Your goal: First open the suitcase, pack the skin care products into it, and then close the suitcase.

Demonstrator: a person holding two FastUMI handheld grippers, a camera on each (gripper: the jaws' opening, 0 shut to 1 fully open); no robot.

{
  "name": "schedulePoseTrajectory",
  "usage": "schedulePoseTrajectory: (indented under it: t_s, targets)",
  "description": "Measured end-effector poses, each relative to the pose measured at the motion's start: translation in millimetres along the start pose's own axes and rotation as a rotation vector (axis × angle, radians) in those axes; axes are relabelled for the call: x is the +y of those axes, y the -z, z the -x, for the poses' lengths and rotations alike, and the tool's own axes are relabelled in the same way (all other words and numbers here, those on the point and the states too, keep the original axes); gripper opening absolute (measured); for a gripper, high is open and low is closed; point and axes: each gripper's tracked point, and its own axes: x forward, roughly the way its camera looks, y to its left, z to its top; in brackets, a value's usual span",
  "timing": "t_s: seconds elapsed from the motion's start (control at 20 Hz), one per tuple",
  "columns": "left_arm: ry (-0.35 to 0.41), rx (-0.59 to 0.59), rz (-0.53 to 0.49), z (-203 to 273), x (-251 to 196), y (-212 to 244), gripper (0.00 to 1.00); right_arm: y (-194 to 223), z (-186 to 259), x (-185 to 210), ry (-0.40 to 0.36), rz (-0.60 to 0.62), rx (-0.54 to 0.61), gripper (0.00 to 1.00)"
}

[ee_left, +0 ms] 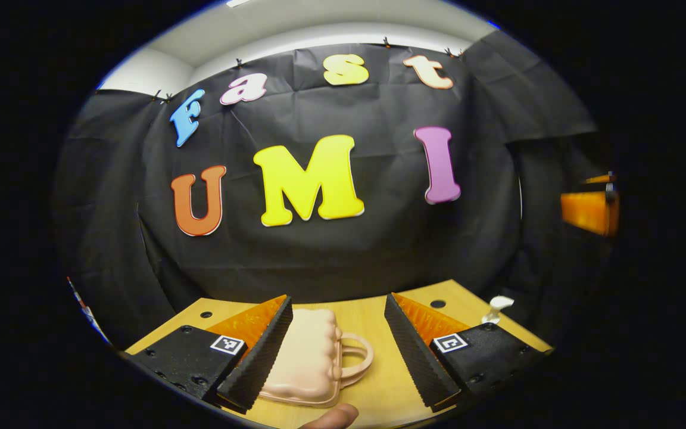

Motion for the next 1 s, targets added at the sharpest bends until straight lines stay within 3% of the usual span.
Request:
schedulePoseTrajectory:
  t_s: [0.1,0.15,0.25,0.6,0.85,1.0]
  targets:
    - [0.002,0.066,-0.066,-9.4,-0.5,40.3,0.99,9.6,0.8,-4.1,0.011,0.006,0.022,0.78]
    - [0.006,0.091,-0.108,-11.8,-2.7,55.2,0.94,13.4,1.5,-5.4,0.014,0.008,0.032,0.8]
    - [0.018,0.109,-0.197,-18.5,-7.2,75.8,0.98,22.3,3.3,-9.1,0.023,0.01,0.05,0.78]
    - [0.059,0.131,-0.439,-52.8,-24.5,122.7,0.98,50.3,6.7,-30.8,0.079,-0.015,0.126,0.8]
    - [0.105,0.167,-0.685,-76.5,-40.3,149.5,0.99,62.2,8.2,-48.5,0.122,-0.037,0.166,0.8]
    - [0.125,0.217,-0.758,-78.6,-43.9,168.9,0.97,67.5,12.7,-56.7,0.141,-0.041,0.187,0.8]
